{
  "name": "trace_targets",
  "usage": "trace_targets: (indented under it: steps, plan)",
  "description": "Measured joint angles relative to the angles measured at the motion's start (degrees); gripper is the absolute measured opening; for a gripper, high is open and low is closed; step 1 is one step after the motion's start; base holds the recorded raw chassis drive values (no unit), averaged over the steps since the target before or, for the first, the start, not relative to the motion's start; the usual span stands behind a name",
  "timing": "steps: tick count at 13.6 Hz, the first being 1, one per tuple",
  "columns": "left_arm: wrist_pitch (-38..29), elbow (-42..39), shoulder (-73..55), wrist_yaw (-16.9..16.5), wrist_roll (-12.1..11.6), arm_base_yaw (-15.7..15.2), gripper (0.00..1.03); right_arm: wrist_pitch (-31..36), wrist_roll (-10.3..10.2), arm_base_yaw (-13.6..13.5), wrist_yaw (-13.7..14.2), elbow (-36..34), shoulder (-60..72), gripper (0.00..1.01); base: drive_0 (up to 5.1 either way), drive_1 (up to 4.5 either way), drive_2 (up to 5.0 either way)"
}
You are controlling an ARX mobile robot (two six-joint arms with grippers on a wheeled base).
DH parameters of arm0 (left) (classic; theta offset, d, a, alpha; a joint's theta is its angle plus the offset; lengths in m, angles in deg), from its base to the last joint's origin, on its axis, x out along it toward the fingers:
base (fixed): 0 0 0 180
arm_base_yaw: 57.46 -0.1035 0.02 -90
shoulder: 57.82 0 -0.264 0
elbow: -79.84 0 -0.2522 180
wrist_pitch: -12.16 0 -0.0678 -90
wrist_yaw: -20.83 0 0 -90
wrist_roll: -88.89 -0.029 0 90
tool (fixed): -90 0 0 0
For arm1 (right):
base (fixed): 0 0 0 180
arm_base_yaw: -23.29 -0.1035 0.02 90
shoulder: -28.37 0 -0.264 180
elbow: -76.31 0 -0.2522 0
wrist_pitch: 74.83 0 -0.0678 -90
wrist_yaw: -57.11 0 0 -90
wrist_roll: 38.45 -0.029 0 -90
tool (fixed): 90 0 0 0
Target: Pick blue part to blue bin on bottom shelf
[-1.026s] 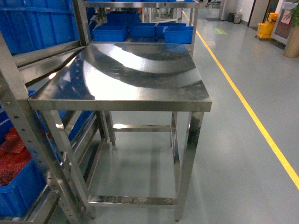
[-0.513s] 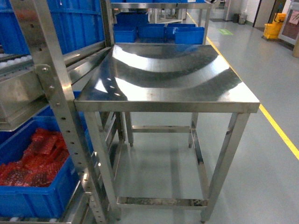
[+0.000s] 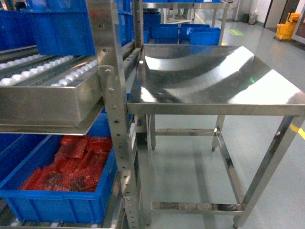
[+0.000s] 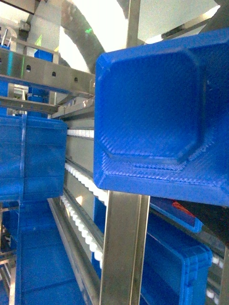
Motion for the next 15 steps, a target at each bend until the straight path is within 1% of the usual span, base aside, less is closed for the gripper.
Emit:
trace_targets:
  steps: [15]
  plan:
    - [0.02, 0.0, 0.04, -0.02, 0.0, 0.02, 0.43, -0.11, 0.0, 0.0, 0.04, 0.0, 0.0, 0.98, -5.0, 2.4, 2.4]
